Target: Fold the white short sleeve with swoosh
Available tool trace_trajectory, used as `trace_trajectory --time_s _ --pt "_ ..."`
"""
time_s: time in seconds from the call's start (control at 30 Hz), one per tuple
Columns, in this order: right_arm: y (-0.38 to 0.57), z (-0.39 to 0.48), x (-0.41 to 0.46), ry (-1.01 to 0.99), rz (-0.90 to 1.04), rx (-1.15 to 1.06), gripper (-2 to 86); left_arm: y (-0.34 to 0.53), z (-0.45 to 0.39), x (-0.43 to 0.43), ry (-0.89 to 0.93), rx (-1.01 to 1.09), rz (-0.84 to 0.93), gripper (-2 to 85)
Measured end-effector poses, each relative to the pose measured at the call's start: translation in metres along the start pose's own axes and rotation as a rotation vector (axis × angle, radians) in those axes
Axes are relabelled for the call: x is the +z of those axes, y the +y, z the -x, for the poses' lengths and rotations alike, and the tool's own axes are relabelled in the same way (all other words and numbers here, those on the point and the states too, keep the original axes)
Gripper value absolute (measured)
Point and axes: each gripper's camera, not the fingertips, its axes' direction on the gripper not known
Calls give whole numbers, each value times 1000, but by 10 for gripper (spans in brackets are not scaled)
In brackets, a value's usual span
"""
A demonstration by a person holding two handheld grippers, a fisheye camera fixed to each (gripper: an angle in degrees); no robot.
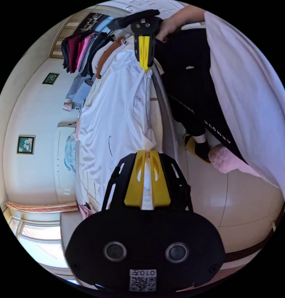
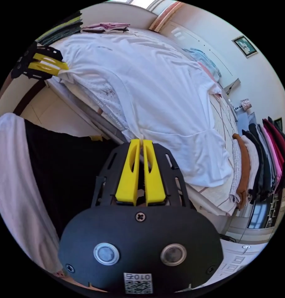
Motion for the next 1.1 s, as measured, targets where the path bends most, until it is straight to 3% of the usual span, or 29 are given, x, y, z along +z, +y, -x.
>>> trace_trajectory --time_s 0.07,0.17,0.4,0.53,0.63,0.7,0.77,0.87,1.0,1.1 --pt "14 -13 -20 -88 -38 -19 38 12 32 -16 136 -76 -30 5" --pt "28 -24 -35 -166 -77 -43 37 18 52 -23 177 -114 -79 3" --pt "9 -5 15 -195 81 -156 35 18 47 31 239 -14 65 3" --pt "6 -17 38 -240 107 -106 37 50 82 51 353 -251 22 16" --pt "5 -24 24 -339 96 -158 42 100 123 37 573 -509 -89 35" --pt "12 -40 -5 -338 3 -157 43 150 151 21 524 -763 -84 44" --pt "17 -68 -21 -321 -95 -54 44 236 191 0 277 -1131 -41 54" --pt "0 -109 -34 -307 -216 23 47 324 250 4 160 -1353 -12 65" --pt "-69 -125 -47 -376 -331 -14 51 360 332 52 289 -1272 12 71" --pt "-96 -125 -49 -363 -385 -23 51 341 366 94 417 -974 142 67"
